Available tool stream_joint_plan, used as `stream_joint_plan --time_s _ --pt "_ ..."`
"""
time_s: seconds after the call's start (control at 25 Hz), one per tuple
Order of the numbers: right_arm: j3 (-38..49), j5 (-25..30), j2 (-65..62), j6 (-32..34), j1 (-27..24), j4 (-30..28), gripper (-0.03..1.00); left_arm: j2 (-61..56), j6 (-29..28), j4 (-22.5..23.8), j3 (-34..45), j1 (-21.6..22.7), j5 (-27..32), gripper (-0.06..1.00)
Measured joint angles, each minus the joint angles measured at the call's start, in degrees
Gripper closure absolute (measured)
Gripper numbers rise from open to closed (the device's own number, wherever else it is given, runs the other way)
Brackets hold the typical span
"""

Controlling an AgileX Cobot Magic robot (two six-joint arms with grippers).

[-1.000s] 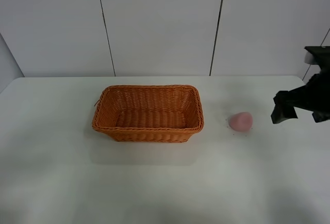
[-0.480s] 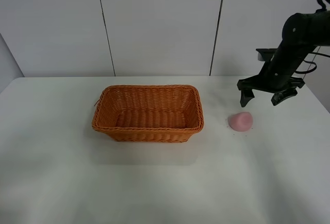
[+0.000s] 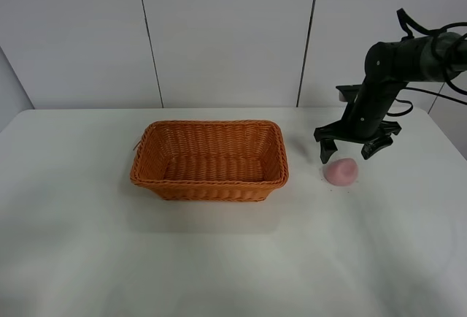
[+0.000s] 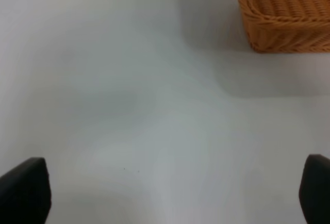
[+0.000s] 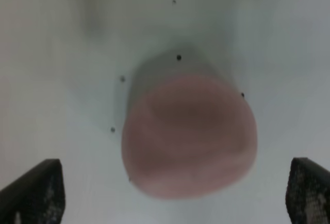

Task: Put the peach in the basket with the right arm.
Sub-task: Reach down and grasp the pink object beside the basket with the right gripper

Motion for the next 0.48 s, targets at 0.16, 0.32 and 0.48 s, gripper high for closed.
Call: stream_joint_plan --time_s 0.16,0.32,0.48 --pt "0.0 -1.5 2.2 0.7 0.0 -0.1 0.31 0.0 0.0 0.0 0.0 0.0 0.0 -0.04" --pt "0.0 -2.6 3.7 0.7 0.0 -0.4 0.31 0.0 0.0 0.0 0.0 0.0 0.0 -0.04" --pt "0.0 -3.2 5.2 0.7 0.0 -0.5 0.31 0.0 0.0 0.0 0.0 0.0 0.0 -0.04"
